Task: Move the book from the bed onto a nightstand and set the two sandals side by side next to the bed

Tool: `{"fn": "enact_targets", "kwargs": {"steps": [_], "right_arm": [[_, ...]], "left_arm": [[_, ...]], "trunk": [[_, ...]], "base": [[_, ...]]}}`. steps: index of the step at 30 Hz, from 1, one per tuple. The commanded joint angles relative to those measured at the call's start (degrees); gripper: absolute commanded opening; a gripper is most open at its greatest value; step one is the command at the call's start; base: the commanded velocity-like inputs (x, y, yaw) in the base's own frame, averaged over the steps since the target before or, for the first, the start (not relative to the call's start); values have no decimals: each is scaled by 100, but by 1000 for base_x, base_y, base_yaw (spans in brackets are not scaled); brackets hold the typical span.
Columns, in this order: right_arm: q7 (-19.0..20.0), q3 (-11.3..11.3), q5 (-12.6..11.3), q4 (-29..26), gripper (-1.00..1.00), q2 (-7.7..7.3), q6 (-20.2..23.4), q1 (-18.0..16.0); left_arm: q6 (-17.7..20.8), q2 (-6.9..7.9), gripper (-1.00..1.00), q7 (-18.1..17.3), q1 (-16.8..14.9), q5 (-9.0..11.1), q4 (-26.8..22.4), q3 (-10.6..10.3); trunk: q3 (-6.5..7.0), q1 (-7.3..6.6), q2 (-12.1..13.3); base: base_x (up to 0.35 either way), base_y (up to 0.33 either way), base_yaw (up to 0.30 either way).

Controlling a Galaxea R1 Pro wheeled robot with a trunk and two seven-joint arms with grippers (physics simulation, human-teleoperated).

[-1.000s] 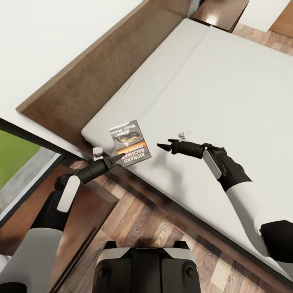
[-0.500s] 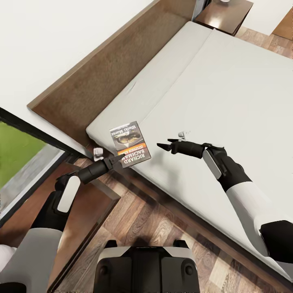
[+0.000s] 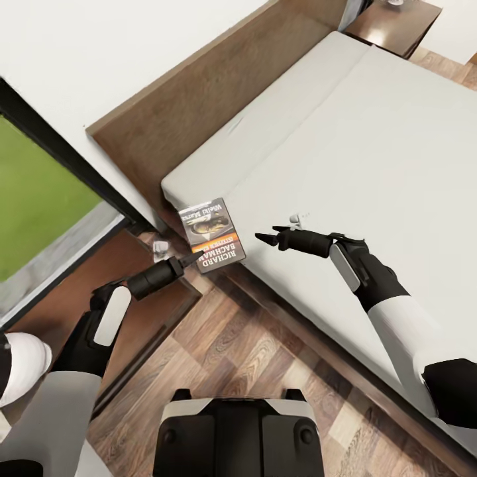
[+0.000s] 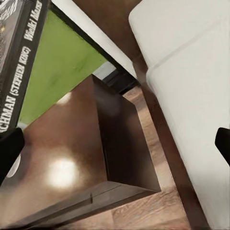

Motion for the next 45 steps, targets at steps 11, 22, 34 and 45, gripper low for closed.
{"fn": "enact_targets", "kwargs": {"steps": [11, 22, 34, 45], "right_arm": [[-10, 30, -54, -9, 100, -1, 44, -1], [-1, 23, -53, -9, 100, -16, 48, -1], [-1, 22, -51, -9, 100, -22, 48, -1], [-4, 22, -64, 40, 100, -24, 69, -1]], "left_arm": [[42, -8, -100, 5, -4, 41, 11, 2], [38, -6, -100, 5, -4, 41, 20, 2], [34, -6, -100, 4, -4, 48, 40, 2], [16, -10, -100, 5, -4, 42, 64, 2]], "trunk": [[194, -244, 437], [392, -485, 878], [607, -749, 1360], [715, -880, 1600]], "base": [[-299, -187, 279], [-48, -46, 280], [-18, 0, 280], [-117, 0, 129]]}}
